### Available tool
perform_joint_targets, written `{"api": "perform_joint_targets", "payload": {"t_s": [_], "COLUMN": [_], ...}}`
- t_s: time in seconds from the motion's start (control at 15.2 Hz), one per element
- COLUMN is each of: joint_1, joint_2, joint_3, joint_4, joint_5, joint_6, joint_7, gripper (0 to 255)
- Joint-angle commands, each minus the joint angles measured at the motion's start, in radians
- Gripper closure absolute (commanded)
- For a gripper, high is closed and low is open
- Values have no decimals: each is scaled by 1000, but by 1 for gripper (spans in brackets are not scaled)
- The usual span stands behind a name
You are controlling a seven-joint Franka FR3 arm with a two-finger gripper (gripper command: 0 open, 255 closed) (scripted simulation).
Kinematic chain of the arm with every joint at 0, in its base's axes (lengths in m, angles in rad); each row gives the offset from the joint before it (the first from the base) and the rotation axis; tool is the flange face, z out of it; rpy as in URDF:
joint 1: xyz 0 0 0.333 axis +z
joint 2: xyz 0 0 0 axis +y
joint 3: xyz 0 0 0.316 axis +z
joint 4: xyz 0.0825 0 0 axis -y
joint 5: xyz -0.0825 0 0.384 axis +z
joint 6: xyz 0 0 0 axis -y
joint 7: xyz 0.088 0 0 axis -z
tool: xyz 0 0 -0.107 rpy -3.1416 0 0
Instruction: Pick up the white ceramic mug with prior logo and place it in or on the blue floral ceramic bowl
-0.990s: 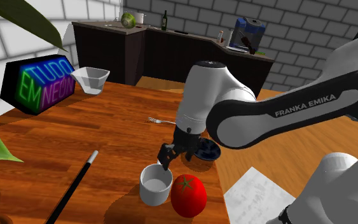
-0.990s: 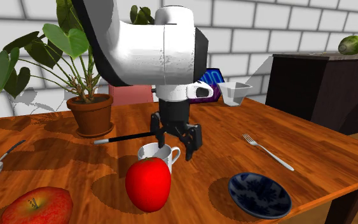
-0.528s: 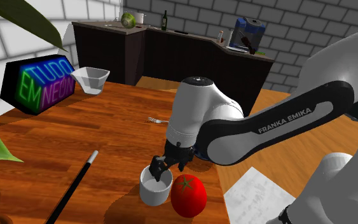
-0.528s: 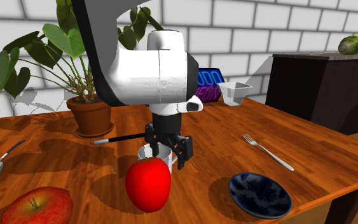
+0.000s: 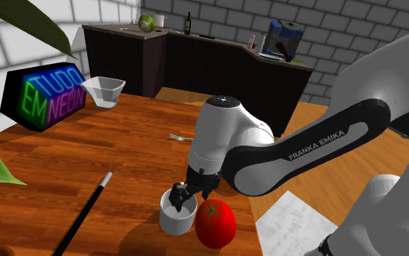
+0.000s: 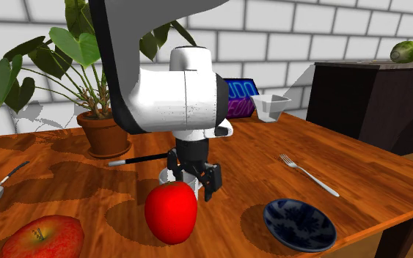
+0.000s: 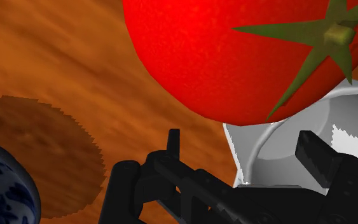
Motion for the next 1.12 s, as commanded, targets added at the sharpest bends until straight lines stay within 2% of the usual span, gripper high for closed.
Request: {"api": "perform_joint_targets", "payload": {"t_s": [0.0, 0.07, 0.13, 0.73, 1.06], "joint_1": [0, 0, 0, 0, 5], "joint_2": [0, 0, 0, 0, -53], "joint_3": [0, 0, 0, 0, -9], "joint_4": [0, 0, 0, 0, 26], "joint_5": [0, 0, 0, 0, 30], "joint_6": [0, 0, 0, 0, -75], "joint_7": [0, 0, 0, 0, -23], "gripper": [0, 0, 255, 255, 255]}}
